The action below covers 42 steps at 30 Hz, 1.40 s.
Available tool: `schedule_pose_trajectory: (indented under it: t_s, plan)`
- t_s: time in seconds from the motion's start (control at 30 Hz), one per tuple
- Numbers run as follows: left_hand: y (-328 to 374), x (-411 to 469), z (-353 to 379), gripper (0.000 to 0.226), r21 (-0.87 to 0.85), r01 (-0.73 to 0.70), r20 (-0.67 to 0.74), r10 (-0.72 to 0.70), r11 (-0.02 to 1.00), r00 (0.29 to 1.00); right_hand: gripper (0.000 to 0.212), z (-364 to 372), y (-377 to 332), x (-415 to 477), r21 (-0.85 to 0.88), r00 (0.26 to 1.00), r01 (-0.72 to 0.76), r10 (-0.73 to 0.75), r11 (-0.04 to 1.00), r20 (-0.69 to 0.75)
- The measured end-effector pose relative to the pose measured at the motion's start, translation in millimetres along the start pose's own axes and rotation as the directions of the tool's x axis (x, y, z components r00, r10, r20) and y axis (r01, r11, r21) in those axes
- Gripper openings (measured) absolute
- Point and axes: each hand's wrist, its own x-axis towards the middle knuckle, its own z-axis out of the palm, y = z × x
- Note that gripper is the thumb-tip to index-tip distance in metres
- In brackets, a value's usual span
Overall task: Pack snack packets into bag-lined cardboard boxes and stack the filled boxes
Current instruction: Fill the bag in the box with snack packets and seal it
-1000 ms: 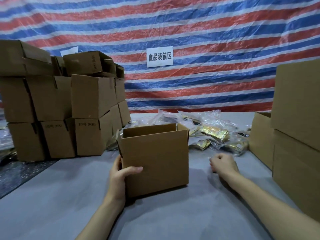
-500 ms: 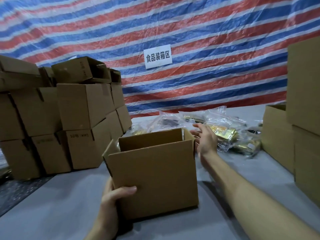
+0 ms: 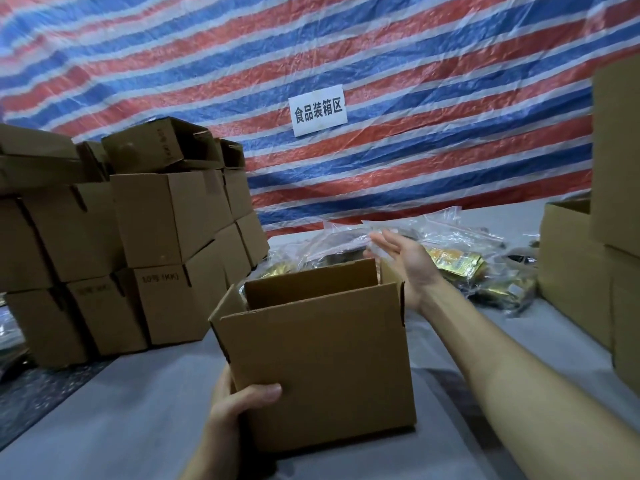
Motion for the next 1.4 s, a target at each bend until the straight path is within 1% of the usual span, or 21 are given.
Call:
schedule_pose_trajectory:
  t_s: [0.1,0.17,0.27,0.33,0.4,0.47,0.53,0.6,0.67,0.7,0.77,0.8,0.87,0.97,1.07,1.17,1.2,1.27,1.33,1.37,1.4]
  plan:
    - [1.2,-1.4,1.2,0.091,0.027,-0.005,0.006,0.005,1.000,1.000,0.029,0.1,-9.3,-3.6,0.023,0.997,0.076,-0.075,0.997,-0.034]
    - [1.3,-3.3,2.9,0.089,0.051,0.000,0.009,-0.001,0.999,1.000,0.023,-0.5,-16.8,-6.1,0.074,0.991,0.122,-0.118,0.990,-0.061]
    - [1.1,-4.7,6.6,0.086,0.068,-0.016,0.029,0.014,0.998,0.999,0.029,-0.6,-27.2,-9.0,0.185,0.984,0.163,-0.148,0.969,-0.095]
    - [1.1,-5.4,8.4,0.081,0.067,-0.020,0.056,0.016,0.998,0.998,0.038,-1.0,-31.3,-10.4,0.221,0.974,0.185,-0.149,0.958,-0.168]
    - [1.8,-6.8,10.0,0.080,0.072,-0.014,0.109,0.006,0.997,0.994,0.051,-1.3,-35.5,-12.7,0.315,0.970,0.189,-0.128,0.930,-0.207]
    - [3.6,-7.8,11.0,0.080,0.070,-0.007,0.133,-0.002,0.998,0.991,0.062,0.7,-41.8,-16.0,0.456,0.979,0.175,-0.106,0.873,-0.173]
    - [4.5,-8.0,11.3,0.081,0.078,-0.004,0.141,-0.007,0.997,0.990,0.070,3.7,-49.2,-19.1,0.535,0.984,0.169,-0.109,0.828,-0.141]
    - [4.6,-8.4,10.9,0.085,0.090,0.004,0.149,-0.018,0.996,0.989,0.069,7.7,-56.7,-22.7,0.568,0.985,0.172,-0.131,0.805,-0.113]
    - [3.4,-8.4,9.8,0.092,0.097,0.009,0.147,-0.023,0.995,0.989,0.061,11.3,-64.3,-27.1,0.578,0.985,0.169,-0.152,0.798,-0.078]
    - [3.1,-8.3,9.0,0.092,0.099,0.004,0.146,-0.019,0.995,0.989,0.055,13.3,-68.0,-29.6,0.574,0.986,0.160,-0.157,0.803,-0.055]
    - [2.9,-8.4,8.8,0.083,0.102,-0.011,0.156,-0.005,0.995,0.988,0.041,18.2,-74.0,-34.6,0.506,0.990,0.129,-0.140,0.853,-0.016]
    - [2.7,-8.6,8.6,0.081,0.104,-0.017,0.159,0.000,0.994,0.987,0.035,20.3,-75.8,-36.3,0.432,0.992,0.116,-0.125,0.895,-0.009]
    - [1.5,-8.5,8.0,0.080,0.116,-0.031,0.153,0.013,0.993,0.988,0.028,22.9,-77.3,-39.1,0.234,0.994,0.107,-0.107,0.966,-0.014]
    - [0.6,-8.6,8.2,0.076,0.136,-0.049,0.173,0.025,0.990,0.985,0.026,21.2,-80.3,-39.7,-0.039,0.990,0.126,-0.128,0.991,-0.066]
    - [0.0,-9.0,7.9,0.075,0.140,-0.052,0.192,0.025,0.989,0.981,0.026,16.0,-88.8,-40.5,-0.344,0.974,0.139,-0.191,0.929,-0.123]
    - [-1.1,-8.6,7.2,0.078,0.134,-0.053,0.199,0.026,0.990,0.980,0.031,9.0,-100.0,-46.1,-0.612,0.967,0.156,-0.245,0.775,-0.065]
    - [-1.2,-8.7,7.6,0.077,0.132,-0.053,0.205,0.025,0.990,0.978,0.034,6.5,-103.4,-48.0,-0.669,0.966,0.161,-0.253,0.725,-0.043]
    - [-1.3,-9.2,8.3,0.077,0.132,-0.054,0.213,0.025,0.990,0.977,0.036,1.5,-108.1,-49.8,-0.735,0.965,0.133,-0.257,0.665,-0.058]
    - [-2.0,-9.1,8.0,0.078,0.133,-0.054,0.215,0.025,0.990,0.976,0.028,-2.8,-107.3,-47.7,-0.770,0.961,0.078,-0.254,0.633,-0.111]
    - [-2.5,-8.9,7.9,0.078,0.137,-0.047,0.215,0.016,0.989,0.976,0.018,-4.8,-105.6,-46.2,-0.782,0.959,0.046,-0.246,0.622,-0.140]
    - [-3.0,-8.6,7.7,0.078,0.143,-0.035,0.215,0.003,0.989,0.977,0.016,-4.6,-104.3,-47.8,-0.802,0.961,0.009,-0.226,0.597,-0.158]
